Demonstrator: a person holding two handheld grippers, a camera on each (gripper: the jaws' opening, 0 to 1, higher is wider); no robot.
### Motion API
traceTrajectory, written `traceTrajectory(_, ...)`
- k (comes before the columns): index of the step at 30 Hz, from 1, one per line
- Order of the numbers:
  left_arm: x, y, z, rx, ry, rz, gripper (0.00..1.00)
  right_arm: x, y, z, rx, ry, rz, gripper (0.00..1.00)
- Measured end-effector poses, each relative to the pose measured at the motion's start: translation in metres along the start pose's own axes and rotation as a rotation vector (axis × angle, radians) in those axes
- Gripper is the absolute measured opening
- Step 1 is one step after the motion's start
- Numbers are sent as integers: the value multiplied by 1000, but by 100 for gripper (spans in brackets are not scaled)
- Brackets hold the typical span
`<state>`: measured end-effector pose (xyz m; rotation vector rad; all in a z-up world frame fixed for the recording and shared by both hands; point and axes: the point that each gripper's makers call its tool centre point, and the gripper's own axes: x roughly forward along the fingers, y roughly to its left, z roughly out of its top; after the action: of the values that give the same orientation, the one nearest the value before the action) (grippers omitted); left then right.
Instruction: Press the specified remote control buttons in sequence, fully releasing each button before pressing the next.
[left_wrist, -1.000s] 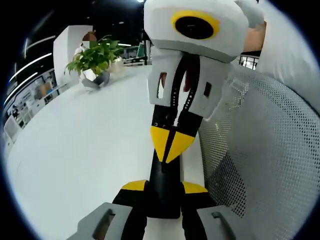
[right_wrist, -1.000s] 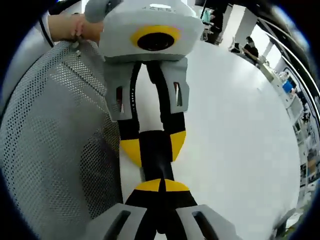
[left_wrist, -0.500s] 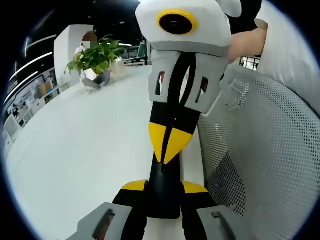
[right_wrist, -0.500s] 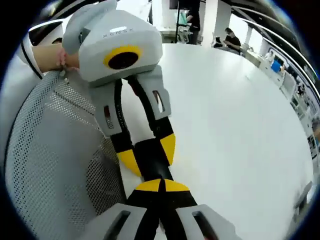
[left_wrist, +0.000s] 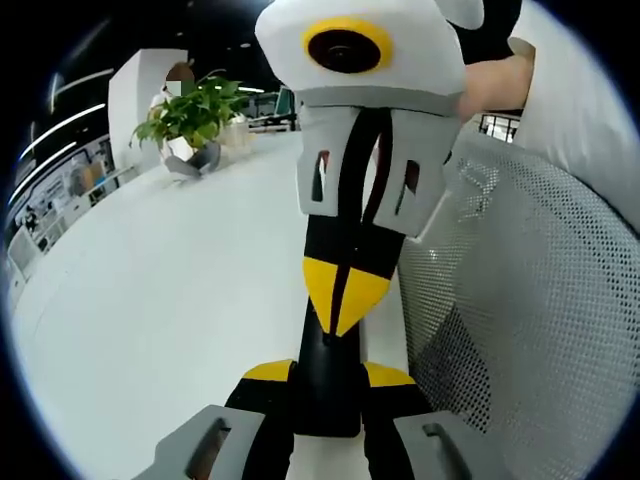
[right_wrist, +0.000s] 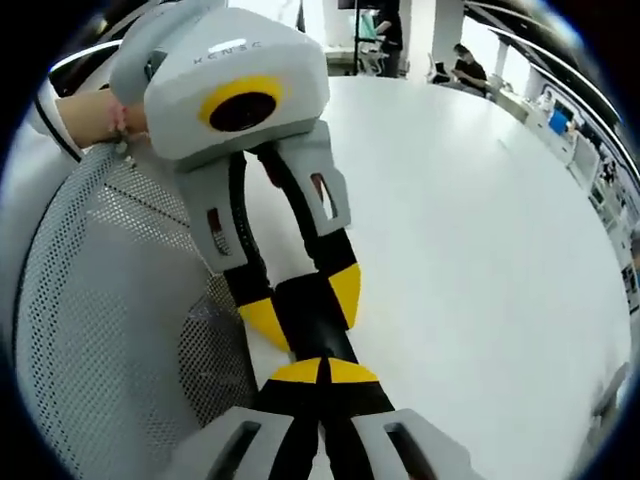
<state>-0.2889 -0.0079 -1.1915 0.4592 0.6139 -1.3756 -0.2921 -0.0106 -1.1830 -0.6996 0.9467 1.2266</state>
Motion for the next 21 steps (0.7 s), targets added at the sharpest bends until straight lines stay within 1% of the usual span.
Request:
traceTrajectory(1, 0, 0, 0, 1, 0, 0, 24, 0, 0, -1, -28, 4, -8, 0)
traceTrajectory(4, 0, 0, 0, 2, 1, 1, 24, 0, 0, -1, -45, 6, -19, 0)
traceTrajectory(10, 1, 0, 0, 18, 9, 4, 24, 0, -1, -1, -37, 8, -18, 0)
traceTrajectory(16, 1, 0, 0, 32, 15, 4, 24, 1, 1, -1, -88, 13, -77, 0)
traceTrajectory(21, 1, 1, -1, 34, 17, 5, 24, 1, -2, -1, -68, 10, -95, 0)
